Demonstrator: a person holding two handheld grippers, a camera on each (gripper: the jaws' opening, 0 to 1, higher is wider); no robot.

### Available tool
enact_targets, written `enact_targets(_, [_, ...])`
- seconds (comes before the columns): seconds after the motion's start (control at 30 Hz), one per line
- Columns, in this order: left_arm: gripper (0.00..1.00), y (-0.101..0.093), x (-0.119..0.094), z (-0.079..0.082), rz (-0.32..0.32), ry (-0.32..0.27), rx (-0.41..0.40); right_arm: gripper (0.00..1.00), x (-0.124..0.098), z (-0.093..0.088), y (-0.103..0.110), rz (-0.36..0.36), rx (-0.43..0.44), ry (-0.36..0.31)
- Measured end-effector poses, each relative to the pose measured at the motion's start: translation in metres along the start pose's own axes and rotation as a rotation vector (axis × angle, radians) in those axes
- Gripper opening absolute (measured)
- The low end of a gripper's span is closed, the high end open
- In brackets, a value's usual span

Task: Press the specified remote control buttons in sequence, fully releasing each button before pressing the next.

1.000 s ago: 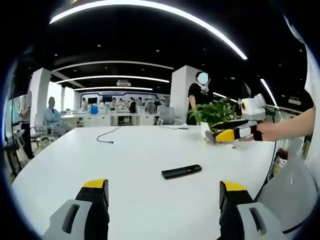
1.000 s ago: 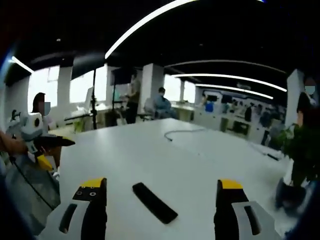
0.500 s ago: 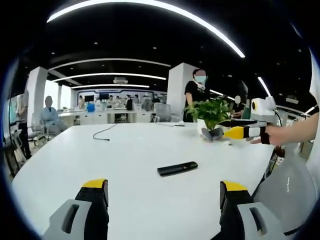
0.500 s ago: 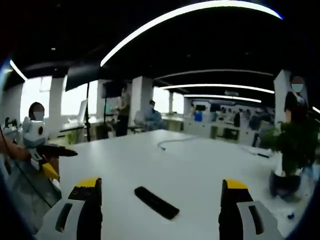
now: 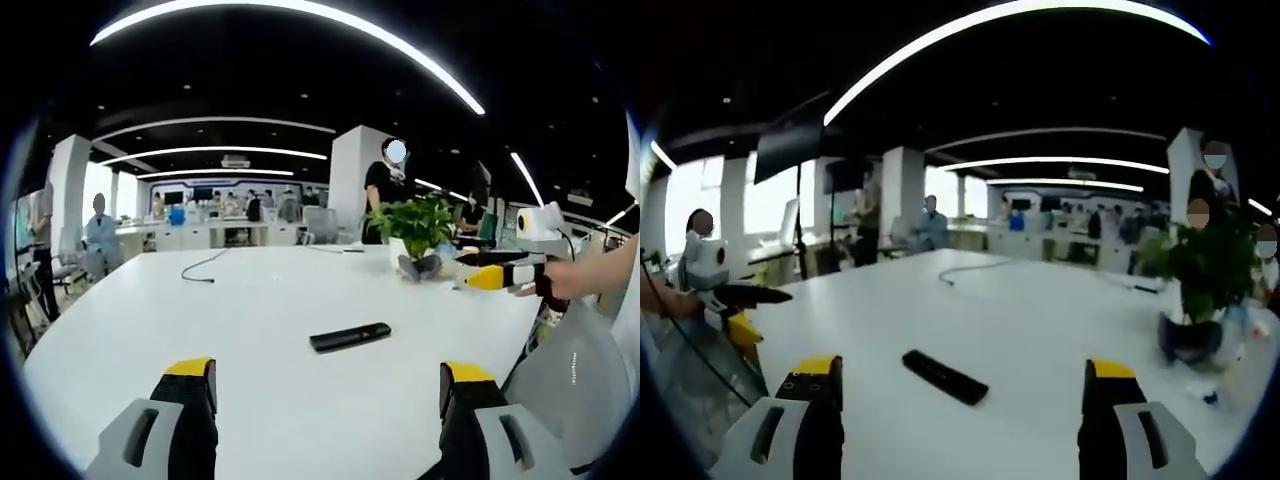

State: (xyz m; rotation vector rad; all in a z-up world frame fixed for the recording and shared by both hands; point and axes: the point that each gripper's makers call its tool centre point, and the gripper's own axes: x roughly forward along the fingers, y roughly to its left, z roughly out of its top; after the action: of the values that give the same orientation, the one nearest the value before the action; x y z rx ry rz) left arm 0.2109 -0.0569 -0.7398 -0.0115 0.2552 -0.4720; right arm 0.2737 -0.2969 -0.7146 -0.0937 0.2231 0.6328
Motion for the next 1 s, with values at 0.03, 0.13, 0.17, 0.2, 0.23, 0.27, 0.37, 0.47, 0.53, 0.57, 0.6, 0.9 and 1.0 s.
enact_targets(0.03, [0.95, 0.000, 0.000, 0.000, 0.000, -0.001, 0.000, 0.99, -0.002, -0.001, 0.000, -0.003, -0.004, 0.004])
enact_targets(0.13, [0.95, 0.000, 0.000, 0.001, 0.003, -0.005, 0.003, 0.98, -0.008, -0.006, 0.001, -0.009, -0.030, 0.013])
enact_targets(0.17, [0.95, 0.000, 0.000, 0.001, 0.003, -0.007, 0.002, 0.98, -0.009, -0.007, 0.002, -0.009, -0.037, 0.019])
enact_targets(0.2, [0.95, 0.000, 0.000, 0.002, 0.004, -0.009, 0.001, 0.98, -0.011, -0.007, 0.002, -0.010, -0.037, 0.024])
enact_targets(0.23, [0.95, 0.000, 0.000, 0.002, 0.005, -0.009, 0.004, 0.98, -0.013, -0.006, 0.002, -0.012, -0.046, 0.022])
enact_targets(0.27, [0.95, 0.001, 0.000, 0.002, 0.008, -0.011, 0.007, 0.98, -0.014, -0.004, 0.001, -0.015, -0.057, 0.018])
enact_targets(0.37, [0.95, 0.002, 0.000, 0.003, 0.013, -0.016, 0.004, 0.97, -0.021, -0.006, 0.004, -0.013, -0.103, 0.030])
enact_targets(0.47, [0.95, 0.003, -0.001, 0.004, 0.016, -0.021, 0.005, 0.97, -0.026, -0.010, 0.007, -0.010, -0.125, 0.038])
enact_targets(0.53, [0.95, 0.003, -0.001, 0.004, 0.018, -0.023, 0.007, 0.97, -0.029, -0.013, 0.008, -0.011, -0.127, 0.043])
enact_targets(0.57, [0.95, 0.003, -0.001, 0.004, 0.019, -0.024, 0.007, 0.97, -0.031, -0.014, 0.009, -0.011, -0.124, 0.044])
enact_targets(0.6, [0.95, 0.003, -0.001, 0.004, 0.019, -0.025, 0.006, 0.97, -0.032, -0.014, 0.009, -0.016, -0.114, 0.040])
enact_targets(0.9, [0.95, 0.002, 0.000, 0.002, 0.016, -0.016, 0.018, 0.93, -0.034, -0.021, 0.017, 0.002, -0.123, 0.044])
enact_targets(1.0, [0.95, 0.002, 0.000, 0.003, 0.016, -0.021, 0.012, 0.92, -0.033, -0.022, 0.018, 0.008, -0.141, 0.052])
